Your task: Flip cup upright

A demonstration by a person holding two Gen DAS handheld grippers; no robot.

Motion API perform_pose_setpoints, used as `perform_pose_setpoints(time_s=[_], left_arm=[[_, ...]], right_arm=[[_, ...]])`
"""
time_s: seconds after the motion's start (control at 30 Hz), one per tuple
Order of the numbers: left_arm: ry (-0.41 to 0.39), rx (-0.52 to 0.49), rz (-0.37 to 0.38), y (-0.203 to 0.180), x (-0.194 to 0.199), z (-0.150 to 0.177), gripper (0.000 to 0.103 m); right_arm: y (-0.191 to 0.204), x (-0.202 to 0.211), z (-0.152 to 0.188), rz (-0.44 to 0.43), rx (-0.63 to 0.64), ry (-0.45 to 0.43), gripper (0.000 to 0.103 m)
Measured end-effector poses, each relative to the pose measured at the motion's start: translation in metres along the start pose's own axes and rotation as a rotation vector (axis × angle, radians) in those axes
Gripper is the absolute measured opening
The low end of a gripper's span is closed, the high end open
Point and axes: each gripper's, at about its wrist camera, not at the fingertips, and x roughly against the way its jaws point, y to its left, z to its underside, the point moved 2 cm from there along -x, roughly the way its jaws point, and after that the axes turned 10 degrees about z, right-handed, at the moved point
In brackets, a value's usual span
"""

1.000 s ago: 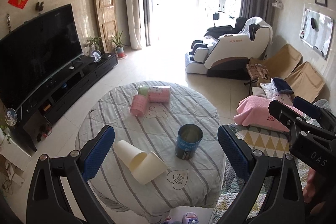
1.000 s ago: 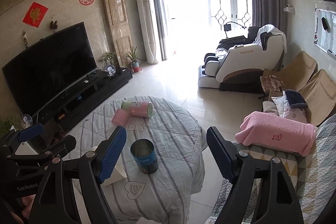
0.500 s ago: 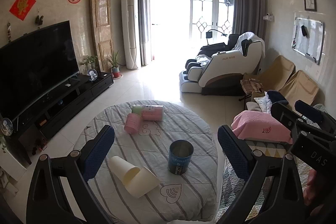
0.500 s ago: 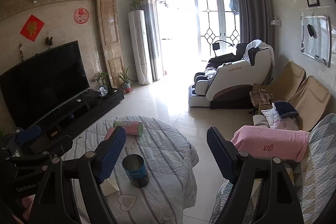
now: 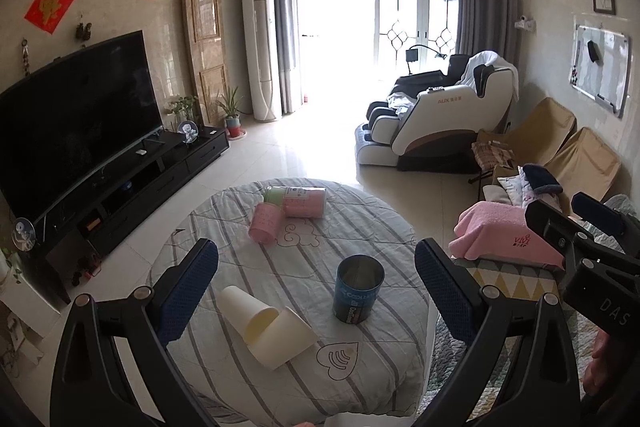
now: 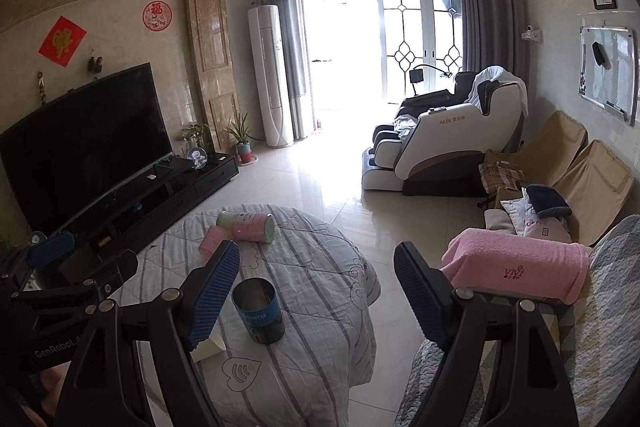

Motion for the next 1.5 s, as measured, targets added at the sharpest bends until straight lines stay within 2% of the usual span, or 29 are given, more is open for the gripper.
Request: perform_pose_setpoints(time_s=[1.5], left_arm=[[-0.031, -0.022, -0.025, -0.0052, -0.0038, -0.0045, 0.101]], right_arm=[[0.0034, -0.0018, -0.0013, 0.024, 0.045, -0.019, 0.081]])
